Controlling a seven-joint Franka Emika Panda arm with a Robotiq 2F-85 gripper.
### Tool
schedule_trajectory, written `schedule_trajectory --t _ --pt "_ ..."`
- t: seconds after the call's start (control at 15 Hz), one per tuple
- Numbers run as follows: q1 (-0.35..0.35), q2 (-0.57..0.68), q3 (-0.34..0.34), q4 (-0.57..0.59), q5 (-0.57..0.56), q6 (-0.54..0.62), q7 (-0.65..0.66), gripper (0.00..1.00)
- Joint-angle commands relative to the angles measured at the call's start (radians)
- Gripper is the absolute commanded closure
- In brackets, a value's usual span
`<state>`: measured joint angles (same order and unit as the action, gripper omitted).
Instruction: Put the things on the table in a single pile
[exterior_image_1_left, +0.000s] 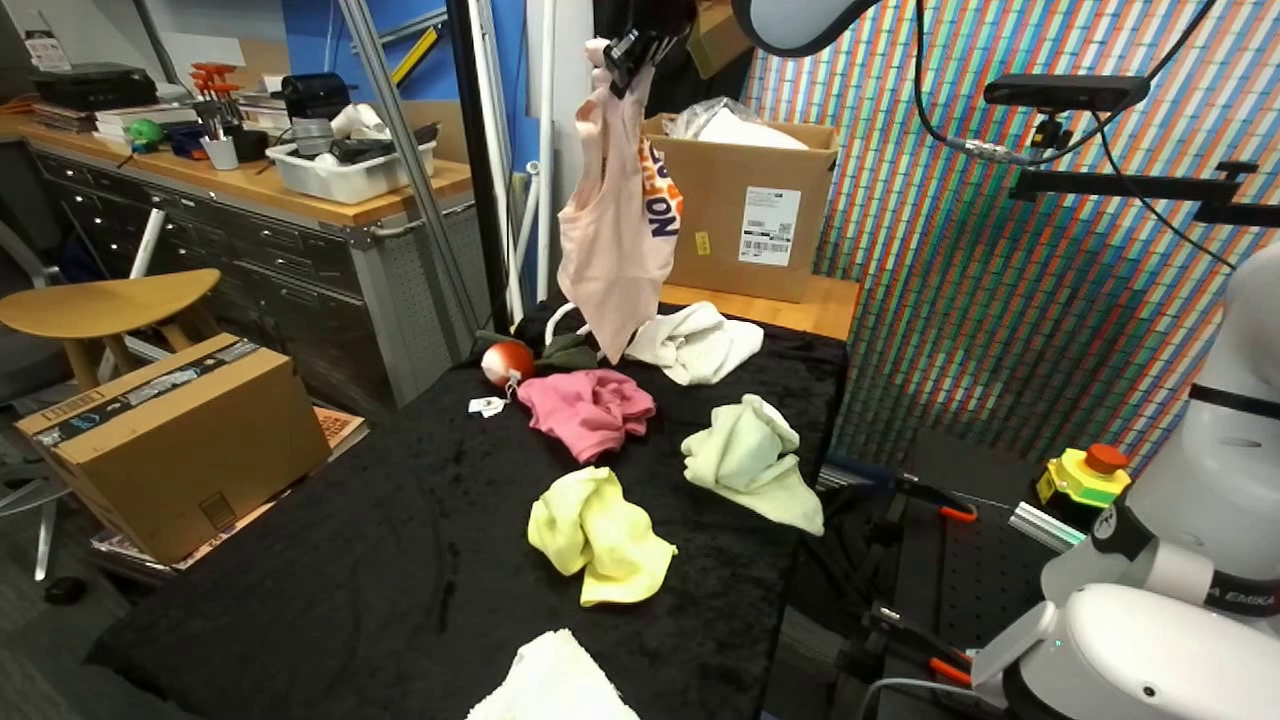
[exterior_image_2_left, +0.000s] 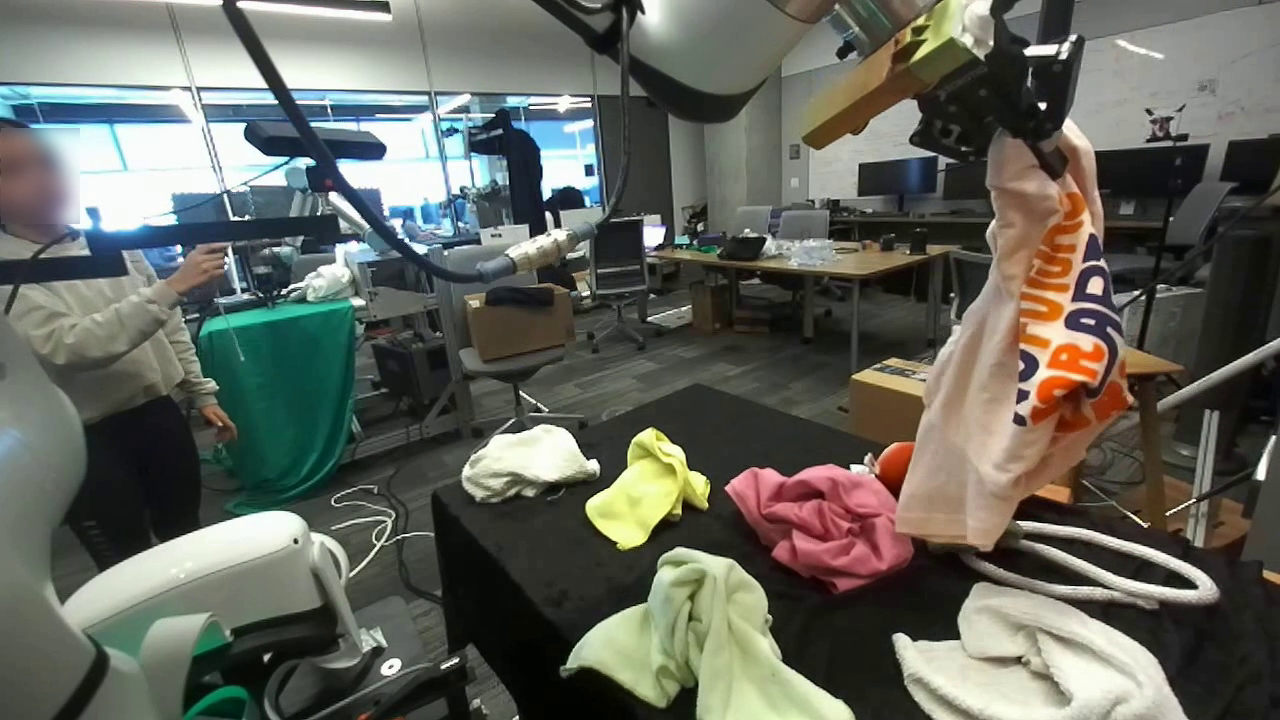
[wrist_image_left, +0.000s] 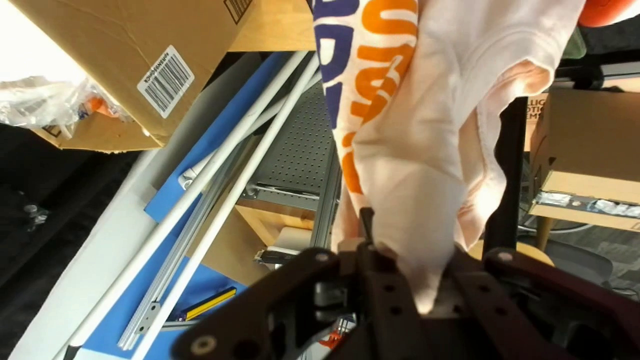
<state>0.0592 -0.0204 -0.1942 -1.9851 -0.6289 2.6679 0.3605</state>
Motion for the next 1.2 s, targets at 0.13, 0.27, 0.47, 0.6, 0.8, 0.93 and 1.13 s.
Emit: schedule_trajectory --t 0.13,0.27,0.47,0.6,0.8,0.93,1.13 --pt "-0.001 0.097 -0.002 0.050 0.005 0.035 0.072 0.96" --pt "0.004 0.139 -0.002 0.066 -0.008 0.059 0.151 0.96" --pt "0.018 0.188 0.000 0.095 -0.003 0.093 0.285 0.96" --pt "0.026 0.206 0.005 0.112 0.013 0.110 0.353 0.95" --pt "0.035 0.226 0.008 0.134 0.011 0.128 0.425 0.95" --pt "0.040 0.237 0.006 0.146 0.007 0.141 0.464 0.95" --pt "0.045 0.251 0.005 0.156 0.002 0.159 0.503 0.95"
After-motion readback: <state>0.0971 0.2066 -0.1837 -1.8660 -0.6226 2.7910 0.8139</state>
